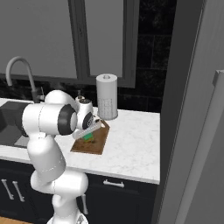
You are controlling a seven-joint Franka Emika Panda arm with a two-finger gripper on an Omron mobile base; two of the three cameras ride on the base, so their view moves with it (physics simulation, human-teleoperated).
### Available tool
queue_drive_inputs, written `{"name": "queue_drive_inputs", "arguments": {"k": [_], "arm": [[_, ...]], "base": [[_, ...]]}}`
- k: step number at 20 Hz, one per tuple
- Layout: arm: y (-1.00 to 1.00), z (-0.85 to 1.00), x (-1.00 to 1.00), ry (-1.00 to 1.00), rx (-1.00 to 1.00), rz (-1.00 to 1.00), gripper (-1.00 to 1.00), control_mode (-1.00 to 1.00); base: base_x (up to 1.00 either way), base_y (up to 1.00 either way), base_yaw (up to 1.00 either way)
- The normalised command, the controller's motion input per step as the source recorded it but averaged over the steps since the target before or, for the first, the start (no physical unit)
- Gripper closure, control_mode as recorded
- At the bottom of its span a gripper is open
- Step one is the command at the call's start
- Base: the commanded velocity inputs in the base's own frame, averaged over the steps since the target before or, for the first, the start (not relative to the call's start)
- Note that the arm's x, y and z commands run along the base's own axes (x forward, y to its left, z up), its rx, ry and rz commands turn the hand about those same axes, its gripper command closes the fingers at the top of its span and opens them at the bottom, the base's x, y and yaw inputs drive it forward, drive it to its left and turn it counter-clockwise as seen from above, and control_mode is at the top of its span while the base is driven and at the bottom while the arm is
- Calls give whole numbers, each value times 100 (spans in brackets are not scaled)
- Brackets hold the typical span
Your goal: Pick up the sponge from the counter and clean the cutting board by briefly scrubbing or pressing down on the cutting board. Once finished, release the sponge.
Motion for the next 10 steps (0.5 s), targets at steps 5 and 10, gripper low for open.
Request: {"name": "queue_drive_inputs", "arguments": {"k": [5, 10], "arm": [[0, -13, 53, -5, 0, 0, 100, -100], [0, -11, 7, -11, -1, 0, 100, -100]], "base": [[0, 0, 0], [0, 0, 0]]}}
